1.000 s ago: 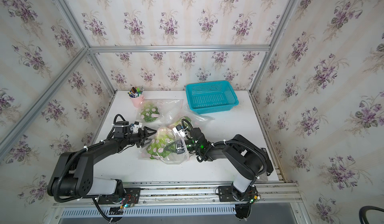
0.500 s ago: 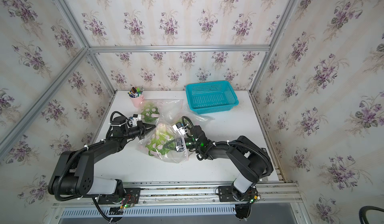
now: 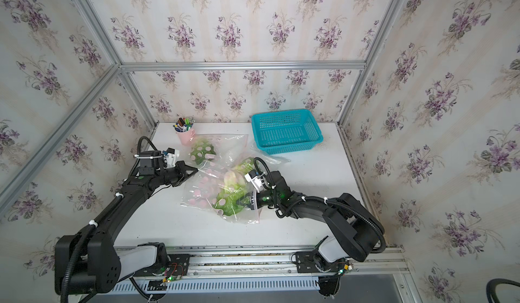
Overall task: Open the zip-top bag and take out the chinese cabbages
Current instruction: Pick up the Chinese cabbage from the zipper food storage bag.
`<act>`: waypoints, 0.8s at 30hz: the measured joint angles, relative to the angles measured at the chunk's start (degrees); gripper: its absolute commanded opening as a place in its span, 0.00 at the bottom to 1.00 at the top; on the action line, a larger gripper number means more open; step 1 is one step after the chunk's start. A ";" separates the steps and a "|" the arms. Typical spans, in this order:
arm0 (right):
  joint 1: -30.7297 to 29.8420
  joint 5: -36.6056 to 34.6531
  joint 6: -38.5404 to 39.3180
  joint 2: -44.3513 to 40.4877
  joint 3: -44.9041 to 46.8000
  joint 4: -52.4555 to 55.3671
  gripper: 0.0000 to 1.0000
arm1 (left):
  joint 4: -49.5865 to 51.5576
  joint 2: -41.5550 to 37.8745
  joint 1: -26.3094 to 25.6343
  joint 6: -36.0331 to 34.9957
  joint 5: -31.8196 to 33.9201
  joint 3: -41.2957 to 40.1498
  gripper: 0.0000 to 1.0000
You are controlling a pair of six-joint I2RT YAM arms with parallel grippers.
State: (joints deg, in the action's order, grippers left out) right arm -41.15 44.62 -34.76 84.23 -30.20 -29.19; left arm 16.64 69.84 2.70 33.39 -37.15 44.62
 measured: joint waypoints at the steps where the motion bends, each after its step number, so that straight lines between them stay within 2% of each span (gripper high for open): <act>1: 0.09 0.15 0.74 -0.24 -0.02 1.09 0.00 | 1.11 -0.11 0.31 -0.50 0.63 0.02 0.00; 11: 1.42 0.26 9.20 -3.10 -0.50 13.73 0.00 | 11.69 -0.46 5.66 -8.72 6.49 5.14 0.00; 24: 5.40 -0.22 11.82 -5.66 0.74 18.80 0.00 | 19.85 0.11 9.25 -15.04 12.90 8.66 0.00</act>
State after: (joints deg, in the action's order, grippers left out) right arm -35.75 44.40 -22.94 78.56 -29.45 -10.39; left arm 36.49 69.95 11.94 18.35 -24.25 53.28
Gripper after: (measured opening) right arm 0.074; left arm 0.059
